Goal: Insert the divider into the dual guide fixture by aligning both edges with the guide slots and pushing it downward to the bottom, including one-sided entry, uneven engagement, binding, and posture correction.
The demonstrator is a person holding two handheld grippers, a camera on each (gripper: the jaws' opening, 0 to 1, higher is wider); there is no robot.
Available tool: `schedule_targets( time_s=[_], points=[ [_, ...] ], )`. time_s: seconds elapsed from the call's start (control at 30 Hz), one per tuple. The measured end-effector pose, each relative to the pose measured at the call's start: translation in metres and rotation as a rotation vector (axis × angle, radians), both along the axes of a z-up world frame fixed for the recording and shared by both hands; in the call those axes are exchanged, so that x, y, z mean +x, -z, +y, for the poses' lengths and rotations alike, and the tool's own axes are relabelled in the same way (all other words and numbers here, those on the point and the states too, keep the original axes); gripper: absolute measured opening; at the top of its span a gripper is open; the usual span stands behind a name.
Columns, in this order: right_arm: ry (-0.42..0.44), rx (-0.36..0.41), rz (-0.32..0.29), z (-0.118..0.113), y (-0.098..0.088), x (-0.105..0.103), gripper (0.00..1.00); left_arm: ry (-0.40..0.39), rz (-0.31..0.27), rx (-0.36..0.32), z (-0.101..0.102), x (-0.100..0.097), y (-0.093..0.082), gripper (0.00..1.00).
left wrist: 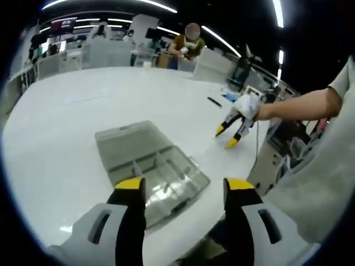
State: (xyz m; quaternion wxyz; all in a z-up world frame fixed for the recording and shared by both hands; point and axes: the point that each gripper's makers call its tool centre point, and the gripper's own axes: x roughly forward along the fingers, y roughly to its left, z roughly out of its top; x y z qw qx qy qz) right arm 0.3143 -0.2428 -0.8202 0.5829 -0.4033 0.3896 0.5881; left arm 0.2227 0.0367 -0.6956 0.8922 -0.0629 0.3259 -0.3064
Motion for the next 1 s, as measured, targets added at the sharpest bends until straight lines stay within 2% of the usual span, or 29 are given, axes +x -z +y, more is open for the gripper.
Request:
schedule_targets(
  time_s=[0.33,1.0],
  points=[
    [-0.022,-0.053,0.000,0.0019,-0.0005,-0.0020,0.29,0.043,0.001,0.053,-0.0034,-0.0029,0.0042,0.57],
    [-0.063,-0.168,-0.006,0.0032,0.0015,-0.0025,0.27,0.037,0.009,0.067,-0.0004,-0.0047,0.0094,0.59]
  ],
)
